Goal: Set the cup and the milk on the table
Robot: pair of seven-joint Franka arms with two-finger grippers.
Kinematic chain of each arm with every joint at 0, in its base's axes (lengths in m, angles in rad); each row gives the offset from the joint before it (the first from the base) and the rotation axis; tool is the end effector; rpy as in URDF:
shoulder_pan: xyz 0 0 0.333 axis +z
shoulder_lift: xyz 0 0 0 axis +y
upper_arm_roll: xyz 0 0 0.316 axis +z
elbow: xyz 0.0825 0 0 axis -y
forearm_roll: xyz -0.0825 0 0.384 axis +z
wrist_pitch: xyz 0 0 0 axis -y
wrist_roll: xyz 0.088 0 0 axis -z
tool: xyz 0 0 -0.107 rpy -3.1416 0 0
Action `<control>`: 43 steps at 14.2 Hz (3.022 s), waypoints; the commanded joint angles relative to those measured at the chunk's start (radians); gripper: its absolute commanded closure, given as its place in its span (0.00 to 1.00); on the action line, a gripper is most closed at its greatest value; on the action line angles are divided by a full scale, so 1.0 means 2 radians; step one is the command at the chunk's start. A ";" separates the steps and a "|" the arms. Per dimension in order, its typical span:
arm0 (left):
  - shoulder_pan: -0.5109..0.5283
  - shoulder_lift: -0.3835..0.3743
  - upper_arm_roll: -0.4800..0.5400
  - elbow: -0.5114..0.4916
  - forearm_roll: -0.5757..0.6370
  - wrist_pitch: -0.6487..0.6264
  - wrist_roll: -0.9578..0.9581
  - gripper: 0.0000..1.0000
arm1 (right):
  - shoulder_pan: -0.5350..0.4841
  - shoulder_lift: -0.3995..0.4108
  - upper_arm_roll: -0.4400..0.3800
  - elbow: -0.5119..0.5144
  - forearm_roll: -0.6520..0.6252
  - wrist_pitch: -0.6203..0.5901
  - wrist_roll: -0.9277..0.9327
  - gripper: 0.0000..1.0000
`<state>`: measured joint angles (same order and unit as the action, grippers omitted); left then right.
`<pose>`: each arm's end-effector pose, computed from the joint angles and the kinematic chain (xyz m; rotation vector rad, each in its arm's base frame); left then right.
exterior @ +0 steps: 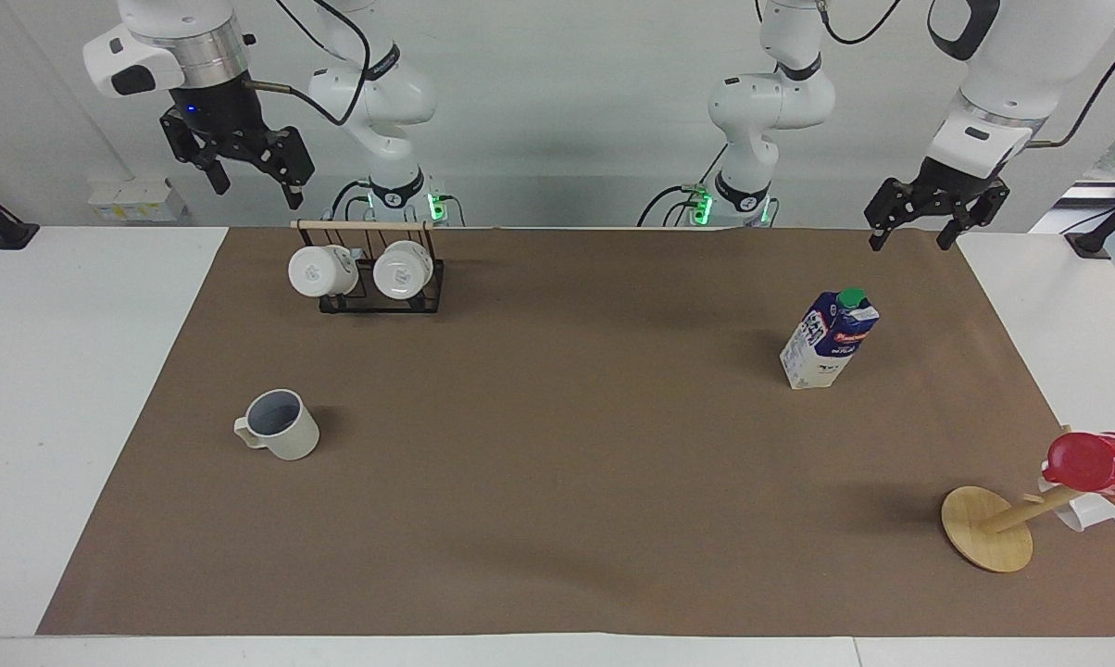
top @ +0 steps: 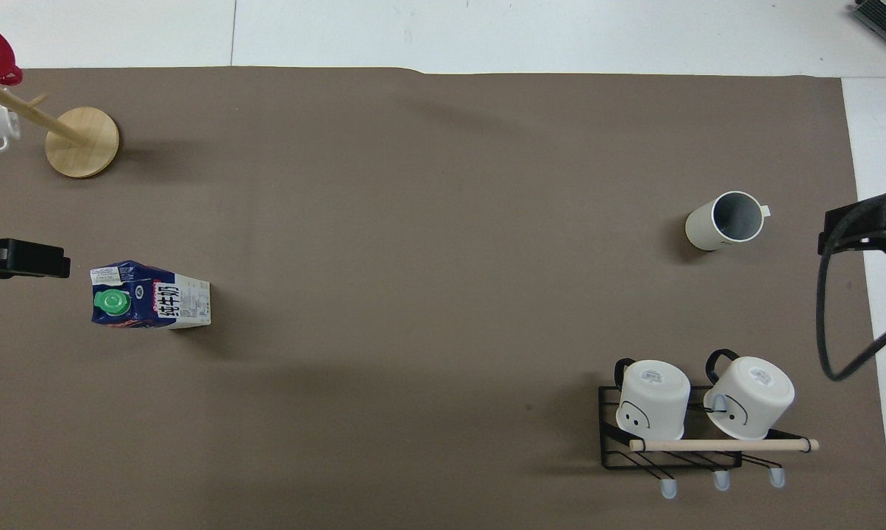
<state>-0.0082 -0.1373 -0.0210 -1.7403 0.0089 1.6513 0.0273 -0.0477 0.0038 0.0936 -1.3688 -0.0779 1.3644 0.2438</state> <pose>0.5178 -0.0150 0.6248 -3.1277 0.0890 -0.0755 0.5309 0.0147 0.6978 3.0478 -0.3267 0.0044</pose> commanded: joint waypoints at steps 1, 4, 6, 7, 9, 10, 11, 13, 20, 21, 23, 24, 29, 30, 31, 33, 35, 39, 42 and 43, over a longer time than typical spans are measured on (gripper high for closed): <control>0.004 -0.003 -0.003 0.004 0.008 -0.007 0.002 0.00 | -0.005 -0.008 -0.003 -0.007 0.011 0.001 -0.012 0.00; 0.004 -0.003 -0.003 0.003 0.008 -0.007 0.002 0.00 | -0.005 -0.008 -0.003 -0.007 0.011 0.001 -0.012 0.00; 0.004 -0.003 -0.003 0.004 0.008 -0.007 0.002 0.00 | -0.005 -0.008 -0.003 -0.007 0.011 0.001 -0.012 0.00; 0.004 -0.003 -0.003 0.004 0.008 -0.007 0.002 0.00 | -0.005 -0.008 -0.003 -0.007 0.011 0.001 -0.012 0.00; 0.004 -0.003 -0.003 0.004 0.008 -0.007 0.002 0.00 | -0.005 -0.008 -0.003 -0.007 0.011 0.001 -0.012 0.00; 0.004 -0.003 -0.003 0.003 0.008 -0.007 0.002 0.00 | -0.005 -0.008 -0.003 -0.007 0.011 0.001 -0.012 0.00; 0.004 -0.003 -0.003 0.004 0.008 -0.007 0.002 0.00 | -0.005 -0.008 -0.003 -0.007 0.011 0.001 -0.012 0.00; 0.004 -0.003 -0.003 0.003 0.008 -0.007 0.002 0.00 | -0.005 -0.008 -0.003 -0.007 0.011 0.001 -0.012 0.00; 0.004 -0.003 -0.003 0.004 0.008 -0.007 0.002 0.00 | -0.005 -0.008 -0.003 -0.007 0.011 0.001 -0.012 0.00; 0.004 -0.003 -0.003 0.004 0.008 -0.007 0.002 0.00 | -0.005 -0.008 -0.003 -0.007 0.011 0.001 -0.012 0.00; 0.005 -0.003 -0.003 0.003 0.008 -0.007 0.002 0.00 | -0.005 -0.008 -0.003 -0.007 0.011 0.001 -0.012 0.00; 0.005 -0.003 -0.003 0.004 0.008 -0.007 0.002 0.00 | -0.005 -0.008 -0.003 -0.007 0.011 0.001 -0.012 0.00; 0.005 -0.003 -0.003 0.003 0.008 -0.007 0.002 0.00 | -0.005 -0.009 -0.003 -0.007 0.011 0.000 -0.012 0.00; 0.005 -0.003 -0.003 0.003 0.008 -0.007 0.002 0.00 | -0.005 -0.009 -0.003 -0.007 0.011 -0.003 -0.012 0.00; 0.004 -0.003 -0.003 0.003 0.008 -0.007 0.002 0.00 | -0.005 -0.009 -0.002 -0.007 0.012 -0.002 -0.014 0.00; 0.004 -0.003 -0.003 0.003 0.008 -0.007 0.002 0.00 | -0.005 -0.009 -0.002 -0.007 0.011 -0.002 -0.014 0.00; 0.004 -0.003 -0.003 0.003 0.008 -0.007 0.002 0.00 | -0.005 -0.009 -0.002 -0.007 0.011 0.000 -0.012 0.00; 0.004 -0.003 -0.003 0.004 0.008 -0.007 0.002 0.00 | -0.006 -0.016 -0.008 -0.007 0.011 -0.006 -0.014 0.00; 0.004 -0.003 -0.003 0.004 0.008 -0.007 0.002 0.00 | -0.011 -0.018 -0.011 -0.012 0.011 -0.002 -0.018 0.00; 0.004 -0.003 -0.003 0.003 0.008 -0.007 0.002 0.00 | -0.018 -0.023 -0.012 -0.022 0.011 0.004 -0.018 0.00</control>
<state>-0.0082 -0.1374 -0.0210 -1.7403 0.0089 1.6513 0.0273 -0.0567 -0.0125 0.0821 -1.3699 -0.0779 1.3639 0.2439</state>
